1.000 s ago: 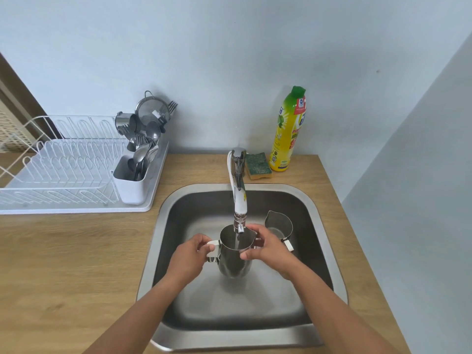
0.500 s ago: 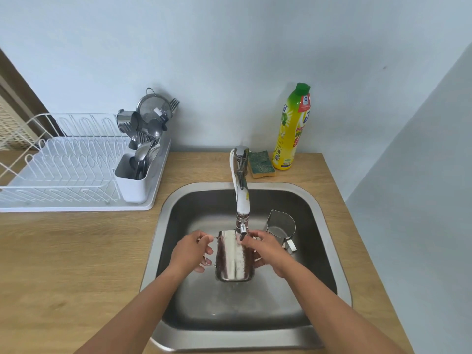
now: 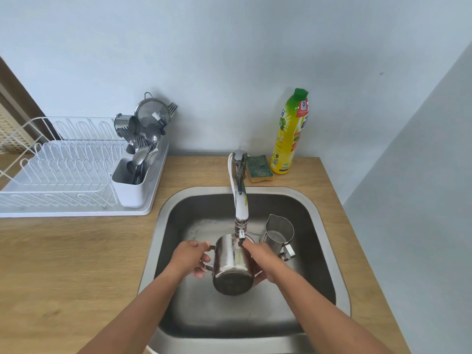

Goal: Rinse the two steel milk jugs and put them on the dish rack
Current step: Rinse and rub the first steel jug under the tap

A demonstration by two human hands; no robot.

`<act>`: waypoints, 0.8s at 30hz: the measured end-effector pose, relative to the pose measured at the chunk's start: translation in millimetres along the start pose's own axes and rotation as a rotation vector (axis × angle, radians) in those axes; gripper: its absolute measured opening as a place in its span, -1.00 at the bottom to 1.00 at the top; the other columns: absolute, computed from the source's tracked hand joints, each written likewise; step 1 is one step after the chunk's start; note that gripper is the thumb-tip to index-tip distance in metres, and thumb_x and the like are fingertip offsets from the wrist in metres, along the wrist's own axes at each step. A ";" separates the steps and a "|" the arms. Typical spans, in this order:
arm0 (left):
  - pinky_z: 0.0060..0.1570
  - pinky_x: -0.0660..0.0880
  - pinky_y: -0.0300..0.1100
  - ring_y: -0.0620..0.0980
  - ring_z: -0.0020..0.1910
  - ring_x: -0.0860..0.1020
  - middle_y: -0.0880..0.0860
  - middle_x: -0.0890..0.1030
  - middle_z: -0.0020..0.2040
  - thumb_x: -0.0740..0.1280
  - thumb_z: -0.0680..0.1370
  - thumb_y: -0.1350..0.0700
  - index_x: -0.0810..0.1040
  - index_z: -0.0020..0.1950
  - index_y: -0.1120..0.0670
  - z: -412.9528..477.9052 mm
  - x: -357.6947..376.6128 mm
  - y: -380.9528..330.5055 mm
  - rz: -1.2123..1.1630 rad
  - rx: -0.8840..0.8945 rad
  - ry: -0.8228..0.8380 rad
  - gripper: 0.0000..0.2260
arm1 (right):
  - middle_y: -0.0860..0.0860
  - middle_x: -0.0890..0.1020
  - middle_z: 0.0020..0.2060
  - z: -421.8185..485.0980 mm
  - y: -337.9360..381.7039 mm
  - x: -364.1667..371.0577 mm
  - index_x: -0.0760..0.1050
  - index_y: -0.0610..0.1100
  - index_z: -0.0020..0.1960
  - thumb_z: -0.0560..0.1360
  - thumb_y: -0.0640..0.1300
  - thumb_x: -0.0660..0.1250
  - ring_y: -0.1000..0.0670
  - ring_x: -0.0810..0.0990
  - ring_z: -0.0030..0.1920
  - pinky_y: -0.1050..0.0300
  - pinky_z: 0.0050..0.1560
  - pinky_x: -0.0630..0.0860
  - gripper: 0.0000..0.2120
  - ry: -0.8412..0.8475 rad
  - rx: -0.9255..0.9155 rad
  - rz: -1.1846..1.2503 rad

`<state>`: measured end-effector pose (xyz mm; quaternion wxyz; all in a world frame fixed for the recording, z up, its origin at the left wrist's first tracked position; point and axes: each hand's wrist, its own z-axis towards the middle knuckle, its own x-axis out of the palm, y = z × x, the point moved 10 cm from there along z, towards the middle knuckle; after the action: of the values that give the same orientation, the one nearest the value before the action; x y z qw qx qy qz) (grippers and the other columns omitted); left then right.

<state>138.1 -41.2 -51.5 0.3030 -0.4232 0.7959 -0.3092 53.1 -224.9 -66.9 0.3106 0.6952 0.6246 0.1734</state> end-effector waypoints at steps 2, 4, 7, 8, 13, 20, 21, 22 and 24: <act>-0.57 0.49 -0.23 -0.01 -0.55 0.50 0.10 0.55 -0.35 0.27 0.62 0.07 0.57 0.02 0.22 -1.8 2.7 -2.9 -0.041 -0.010 0.017 -0.79 | -0.09 0.64 -0.24 -2.1 -1.0 -0.4 0.54 -0.14 0.10 0.49 0.27 0.25 -0.11 0.65 -0.32 0.00 -0.38 0.62 -0.51 -0.003 0.029 0.008; -0.57 0.50 -0.23 -0.03 -0.57 0.52 0.11 0.57 -0.34 0.27 0.62 0.06 0.57 -0.03 0.22 -3.1 4.7 -5.0 -0.066 -0.014 0.028 -0.77 | -0.10 0.68 -0.19 -4.9 -2.2 1.5 0.54 -0.11 0.15 0.47 0.33 0.23 -0.12 0.68 -0.25 0.02 -0.38 0.62 -0.46 0.020 0.066 0.031; -0.58 0.50 -0.22 -0.03 -0.57 0.55 0.16 0.60 -0.34 0.28 0.61 0.03 0.58 0.01 0.26 -2.2 4.1 -5.5 -0.072 -0.020 0.018 -0.72 | -0.10 0.71 -0.10 -8.4 -2.7 5.5 0.56 -0.03 0.16 0.45 0.40 0.19 -0.11 0.69 -0.16 0.03 -0.41 0.62 -0.42 0.063 0.105 0.061; -0.59 0.50 -0.22 -0.03 -0.57 0.55 0.17 0.61 -0.33 0.28 0.61 0.02 0.58 0.03 0.26 -1.8 4.2 -5.8 -0.075 -0.020 0.018 -0.71 | -0.09 0.72 -0.08 -8.8 -3.2 6.6 0.57 -0.01 0.16 0.44 0.42 0.19 -0.11 0.69 -0.14 0.02 -0.39 0.62 -0.41 0.074 0.115 0.067; -0.59 0.49 -0.24 -0.02 -0.57 0.54 0.13 0.61 -0.36 0.27 0.62 0.05 0.58 0.04 0.27 -2.9 8.1 -6.6 -0.102 -0.029 0.055 -0.73 | -0.11 0.73 -0.04 -7.2 -5.7 8.8 0.57 -0.03 0.18 0.40 0.46 0.20 -0.15 0.72 -0.08 -0.08 -0.29 0.65 -0.36 0.086 0.136 0.069; -0.46 0.62 -0.11 0.09 -0.47 0.63 0.18 0.62 -0.27 0.24 0.64 0.07 0.55 0.15 0.21 -2.4 12.7 10.8 -0.075 -0.052 0.133 -0.76 | -0.09 0.67 -0.02 -15.6 5.7 1.4 0.50 -0.12 0.18 0.40 0.35 0.34 -0.12 0.67 -0.13 -0.18 -0.15 0.66 -0.39 -0.035 0.012 -0.087; -0.43 0.63 -0.09 0.09 -0.46 0.64 0.18 0.62 -0.25 0.24 0.64 0.07 0.55 0.15 0.20 -3.6 14.4 13.5 -0.072 -0.056 0.144 -0.77 | -0.06 0.68 -0.02 -17.6 8.2 0.0 0.50 -0.11 0.17 0.34 0.36 0.38 -0.11 0.68 -0.10 -0.18 -0.14 0.66 -0.36 -0.049 -0.020 -0.114; -0.41 0.64 -0.08 0.10 -0.45 0.65 0.18 0.63 -0.24 0.24 0.64 0.07 0.55 0.15 0.18 -4.8 16.6 16.1 -0.067 -0.061 0.155 -0.78 | -0.04 0.68 -0.02 -18.9 9.4 -1.8 0.49 -0.10 0.16 0.29 0.38 0.41 -0.10 0.68 -0.09 -0.19 -0.13 0.66 -0.33 -0.067 -0.047 -0.143; -0.36 0.64 -0.06 0.11 -0.41 0.67 0.18 0.64 -0.21 0.23 0.64 0.06 0.54 0.14 0.17 -6.4 21.9 21.1 -0.053 -0.078 0.175 -0.78 | 0.01 0.64 0.00 -24.5 10.9 -7.1 0.42 -0.08 0.17 0.23 0.40 0.43 -0.07 0.66 -0.05 -0.17 -0.10 0.66 -0.28 -0.109 -0.089 -0.203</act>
<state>113.0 -49.0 -68.1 0.2075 -0.4267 0.8193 -0.3218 44.9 -226.8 -40.5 0.3905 0.6223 0.6657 0.1305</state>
